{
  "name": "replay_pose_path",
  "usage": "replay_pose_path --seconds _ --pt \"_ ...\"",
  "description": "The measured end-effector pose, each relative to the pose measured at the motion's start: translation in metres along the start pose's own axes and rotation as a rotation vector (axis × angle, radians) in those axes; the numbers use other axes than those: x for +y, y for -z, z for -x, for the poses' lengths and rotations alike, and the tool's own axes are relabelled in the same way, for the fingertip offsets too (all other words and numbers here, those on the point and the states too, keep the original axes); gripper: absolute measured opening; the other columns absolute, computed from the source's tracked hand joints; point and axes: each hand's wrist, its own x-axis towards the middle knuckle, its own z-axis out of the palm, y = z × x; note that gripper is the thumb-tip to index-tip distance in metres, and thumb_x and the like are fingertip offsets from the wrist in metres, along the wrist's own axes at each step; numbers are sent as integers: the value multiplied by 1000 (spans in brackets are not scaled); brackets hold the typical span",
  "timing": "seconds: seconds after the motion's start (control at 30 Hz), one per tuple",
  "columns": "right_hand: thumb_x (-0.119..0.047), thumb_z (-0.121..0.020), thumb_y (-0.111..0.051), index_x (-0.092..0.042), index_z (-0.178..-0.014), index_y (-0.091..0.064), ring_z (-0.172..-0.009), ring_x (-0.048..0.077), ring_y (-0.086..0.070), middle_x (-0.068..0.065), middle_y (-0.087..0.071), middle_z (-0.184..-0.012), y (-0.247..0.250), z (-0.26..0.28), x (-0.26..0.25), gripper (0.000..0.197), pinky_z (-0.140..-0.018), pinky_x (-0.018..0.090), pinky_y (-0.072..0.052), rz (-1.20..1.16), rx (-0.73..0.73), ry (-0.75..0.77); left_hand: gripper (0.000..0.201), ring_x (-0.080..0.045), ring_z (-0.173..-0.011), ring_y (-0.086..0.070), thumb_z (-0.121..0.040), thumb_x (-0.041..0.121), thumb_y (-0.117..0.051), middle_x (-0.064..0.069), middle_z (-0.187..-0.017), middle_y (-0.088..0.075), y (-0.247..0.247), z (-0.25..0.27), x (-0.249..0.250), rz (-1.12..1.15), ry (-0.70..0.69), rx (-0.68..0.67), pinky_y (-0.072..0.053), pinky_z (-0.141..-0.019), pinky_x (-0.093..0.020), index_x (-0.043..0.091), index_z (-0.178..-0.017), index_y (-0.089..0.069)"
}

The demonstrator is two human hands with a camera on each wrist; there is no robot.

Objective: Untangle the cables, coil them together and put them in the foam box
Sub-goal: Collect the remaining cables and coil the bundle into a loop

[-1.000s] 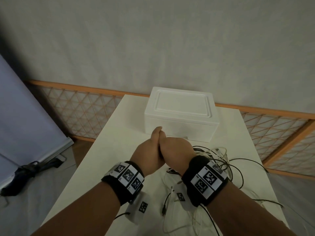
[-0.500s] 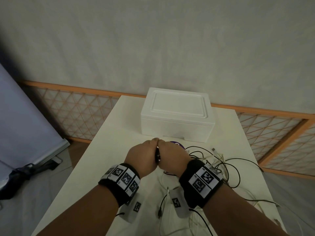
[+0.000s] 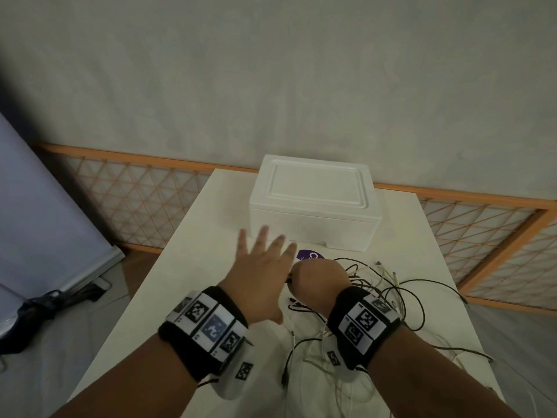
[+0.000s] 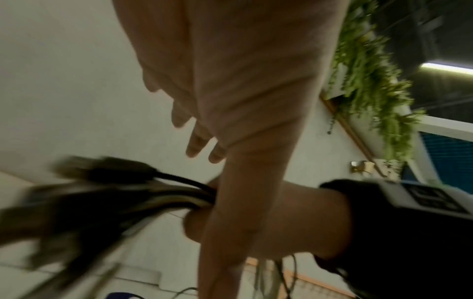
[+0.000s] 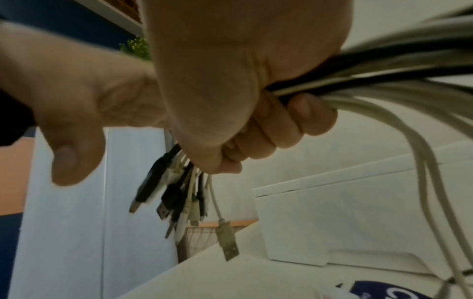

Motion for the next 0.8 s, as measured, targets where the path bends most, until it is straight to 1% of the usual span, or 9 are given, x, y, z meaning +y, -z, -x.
replay_pose_path --seconds 0.07,0.13,0.27,0.33,0.4,0.47,0.53,0.63,0.8 --pt "-20 -96 -38 -7 -116 -56 -98 29 -62 10 -64 -110 3 3 -6 29 -75 36 -49 13 14 48 111 -31 -143 -25 -75 37 -76 -11 -155 -28 -3 -8 15 119 -90 63 -15 -118 -49 18 -153 1" --pt "-14 -96 -37 -5 -117 -55 -103 28 -61 11 -62 -116 5 4 -6 29 -81 37 -49 32 -22 30 100 -22 -119 -54 -78 25 -72 -6 -137 -50 -11 -16 17 440 -101 122 -42 -103 -37 30 -152 -5" --pt "-9 -94 -38 -4 -105 -61 -92 29 -64 10 -66 -105 1 6 -5 25 -68 36 -45 130 -14 37 108 -18 -82 -64 -73 20 -78 -4 -109 -65 -25 -22 10 806 -61 51 -54 -67 -27 48 -148 -6" --pt "-10 -94 -39 -5 -106 -61 -94 28 -64 10 -66 -106 -2 8 -7 25 -70 36 -46 124 -28 34 108 -20 -77 -64 -73 26 -80 -6 -107 -65 -25 -21 13 786 -34 3 -55 -60 -33 48 -147 -5" --pt "-12 -94 -39 -6 -108 -60 -95 27 -64 8 -65 -106 -4 8 -5 26 -69 35 -44 97 -36 38 103 -22 -87 -63 -74 35 -77 -6 -111 -64 -23 -22 16 553 -27 19 -52 -71 -32 36 -150 -7" --pt "-18 -94 -40 -9 -109 -58 -91 25 -63 5 -66 -102 -4 9 1 25 -65 32 -40 48 -7 37 87 -25 -92 -64 -76 43 -73 -5 -107 -65 -21 -24 14 367 -51 59 -49 -76 -33 24 -145 -23" --pt "-29 -91 -44 -15 -102 -55 -84 23 -61 1 -64 -93 -4 13 8 21 -63 30 -38 -22 46 15 56 -26 -89 -65 -82 48 -66 -4 -101 -65 -17 -24 5 206 -59 65 -46 -69 -32 15 -122 -44" --pt "-35 -87 -47 -22 -91 -50 -82 24 -58 0 -59 -84 -10 20 19 14 -63 28 -36 -75 67 -27 27 -27 -84 -63 -95 40 -47 -5 -97 -65 -13 -23 -10 30 -47 43 -43 -66 -33 14 -97 -54" --pt "-39 -79 -50 -21 -81 -59 -80 20 -61 -3 -60 -76 -16 25 58 20 -65 30 -47 -317 6 -231 18 -20 -71 -49 -97 31 -41 -2 -94 -64 -13 -26 -32 15 21 43 -37 -64 -31 19 -89 -52"
